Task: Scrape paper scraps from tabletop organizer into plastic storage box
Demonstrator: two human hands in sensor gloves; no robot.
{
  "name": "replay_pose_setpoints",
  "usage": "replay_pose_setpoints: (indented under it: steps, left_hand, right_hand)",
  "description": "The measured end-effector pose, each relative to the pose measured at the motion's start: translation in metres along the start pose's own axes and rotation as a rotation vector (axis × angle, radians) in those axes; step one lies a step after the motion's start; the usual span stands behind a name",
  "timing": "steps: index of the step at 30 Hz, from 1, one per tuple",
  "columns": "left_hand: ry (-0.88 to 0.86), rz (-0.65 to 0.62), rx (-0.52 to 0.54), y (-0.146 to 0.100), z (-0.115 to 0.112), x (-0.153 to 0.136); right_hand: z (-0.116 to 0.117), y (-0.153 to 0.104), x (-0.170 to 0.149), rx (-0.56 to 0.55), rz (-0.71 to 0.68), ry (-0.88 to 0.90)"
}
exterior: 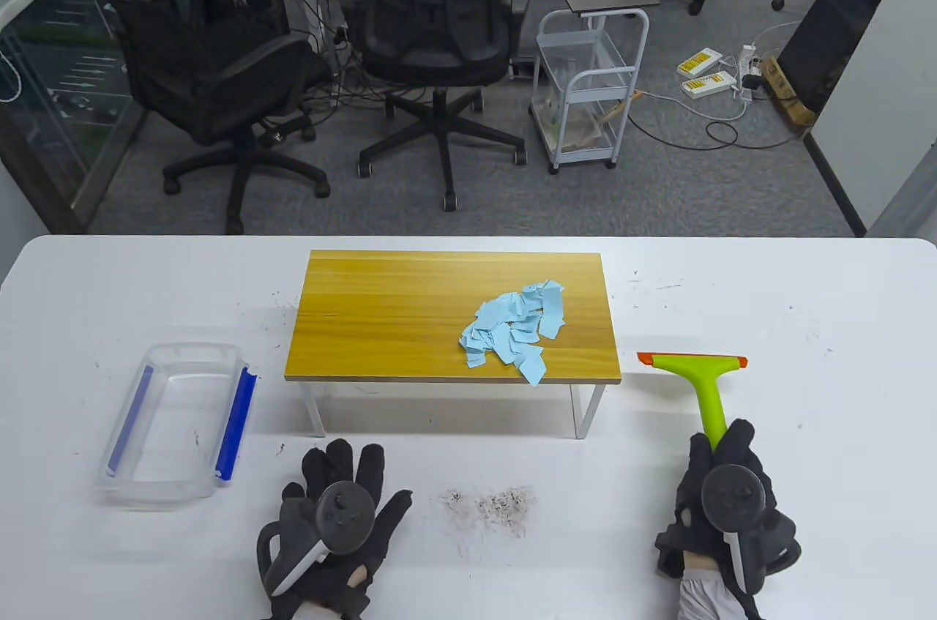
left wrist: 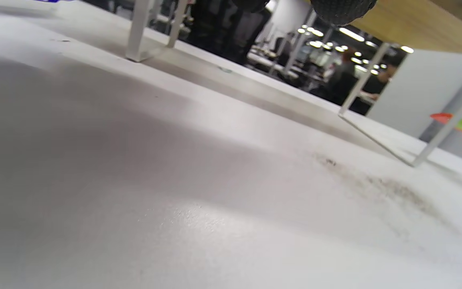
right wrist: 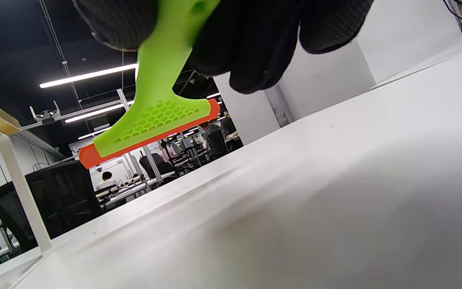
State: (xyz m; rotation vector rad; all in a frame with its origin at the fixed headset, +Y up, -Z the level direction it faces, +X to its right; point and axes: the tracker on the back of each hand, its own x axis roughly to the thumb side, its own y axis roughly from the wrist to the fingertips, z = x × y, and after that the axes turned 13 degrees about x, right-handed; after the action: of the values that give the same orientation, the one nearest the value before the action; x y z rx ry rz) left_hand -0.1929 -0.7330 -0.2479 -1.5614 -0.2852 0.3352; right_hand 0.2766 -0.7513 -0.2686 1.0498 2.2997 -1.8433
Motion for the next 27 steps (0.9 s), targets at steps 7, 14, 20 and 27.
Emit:
replay_pose_setpoints:
  steps: [7,14,20,27]
  left_hand:
    - [-0.408,0.054,0.116,-0.012,0.04,-0.03]
    - [-0.663,0.251,0.368,-0.015,0.095,-0.108]
    - [-0.539,0.622,0.367,-0.004,0.11,-0.17]
    - [-0.45,1.012,0.34,0.003,0.067,-0.206]
  right_hand:
    - [-0.007,0.0,-0.007,-0.015,0.008,0.061]
    - [-0.007,0.001,-0.012,0.007,0.024,0.143]
    - [-0.01,0.0,-0.015,0.01,0.029,0.2]
    - [-0.011,0.0,-0.017,0.005,0.024,0.213]
